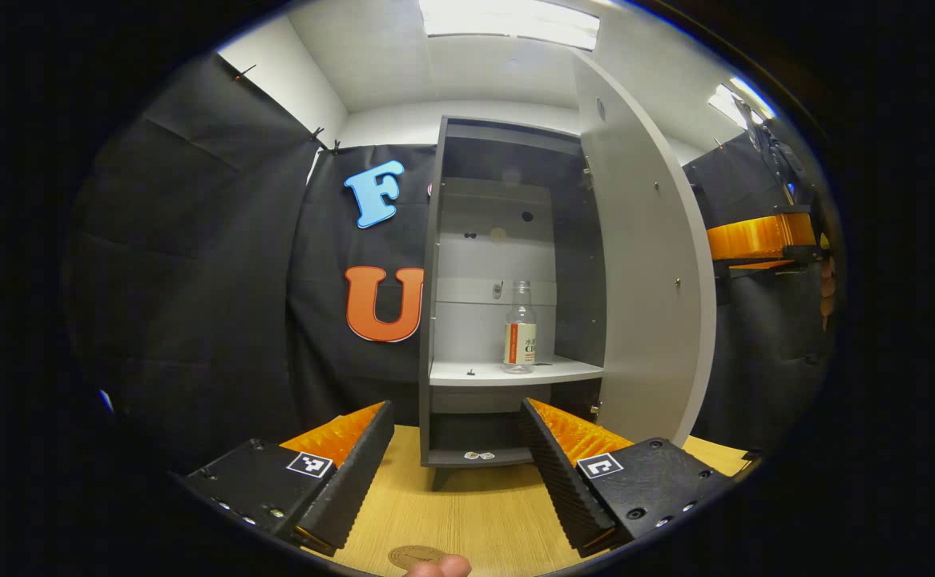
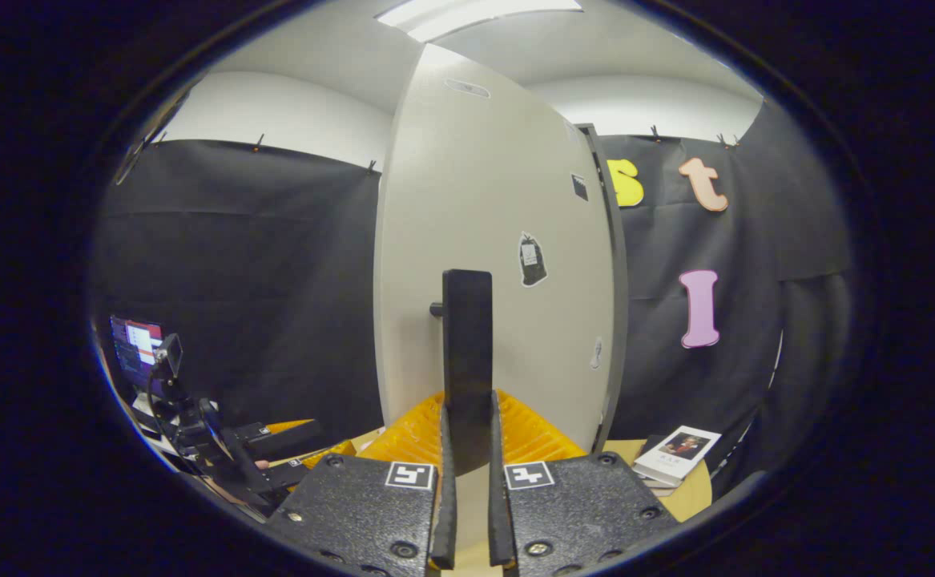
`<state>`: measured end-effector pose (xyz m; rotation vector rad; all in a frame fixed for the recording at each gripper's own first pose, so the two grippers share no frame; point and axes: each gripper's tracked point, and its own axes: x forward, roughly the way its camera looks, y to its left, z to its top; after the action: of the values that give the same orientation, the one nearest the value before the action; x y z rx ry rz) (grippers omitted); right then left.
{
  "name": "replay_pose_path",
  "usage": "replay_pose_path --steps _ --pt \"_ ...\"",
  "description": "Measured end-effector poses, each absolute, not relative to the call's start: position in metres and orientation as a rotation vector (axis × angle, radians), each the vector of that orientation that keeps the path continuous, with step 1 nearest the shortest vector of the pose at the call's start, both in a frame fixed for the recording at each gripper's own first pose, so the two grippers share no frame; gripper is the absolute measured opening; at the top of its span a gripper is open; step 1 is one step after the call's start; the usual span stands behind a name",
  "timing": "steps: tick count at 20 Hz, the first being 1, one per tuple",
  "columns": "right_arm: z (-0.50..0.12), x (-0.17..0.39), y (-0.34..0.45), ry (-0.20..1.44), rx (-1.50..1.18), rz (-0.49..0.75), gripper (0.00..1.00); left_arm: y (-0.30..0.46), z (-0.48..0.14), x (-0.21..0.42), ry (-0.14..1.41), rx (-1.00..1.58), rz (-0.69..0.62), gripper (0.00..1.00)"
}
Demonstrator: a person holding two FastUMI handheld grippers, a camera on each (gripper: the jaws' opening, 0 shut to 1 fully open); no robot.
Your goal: Open the cabinet door with the right hand, grasp the bottle in the cabinet with the left hand and place it on the coaster, then close the cabinet door with the right hand.
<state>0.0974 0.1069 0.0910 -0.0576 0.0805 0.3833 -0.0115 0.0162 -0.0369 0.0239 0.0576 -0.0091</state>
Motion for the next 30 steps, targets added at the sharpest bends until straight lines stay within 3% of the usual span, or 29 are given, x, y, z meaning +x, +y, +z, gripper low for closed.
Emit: replay_pose_path --steps 6,15,23,30 --pt "0.094 0.091 0.073 0.070 -0.042 0.286 0.19 0.000 -0.040 -0.010 0.062 0.015 -0.030 0.95" --pt "0.097 0.083 0.030 0.056 -0.036 0.166 0.08 -0.023 -0.045 -0.012 0.071 0.021 -0.066 0.95" --pt "0.095 0.092 -0.011 0.035 -0.088 0.054 0.08 -0.028 -0.050 -0.017 0.070 0.007 -0.058 0.95" --pt "0.099 0.089 -0.027 0.026 -0.015 0.050 0.05 -0.027 -0.049 -0.018 0.067 0.002 -0.039 0.95"
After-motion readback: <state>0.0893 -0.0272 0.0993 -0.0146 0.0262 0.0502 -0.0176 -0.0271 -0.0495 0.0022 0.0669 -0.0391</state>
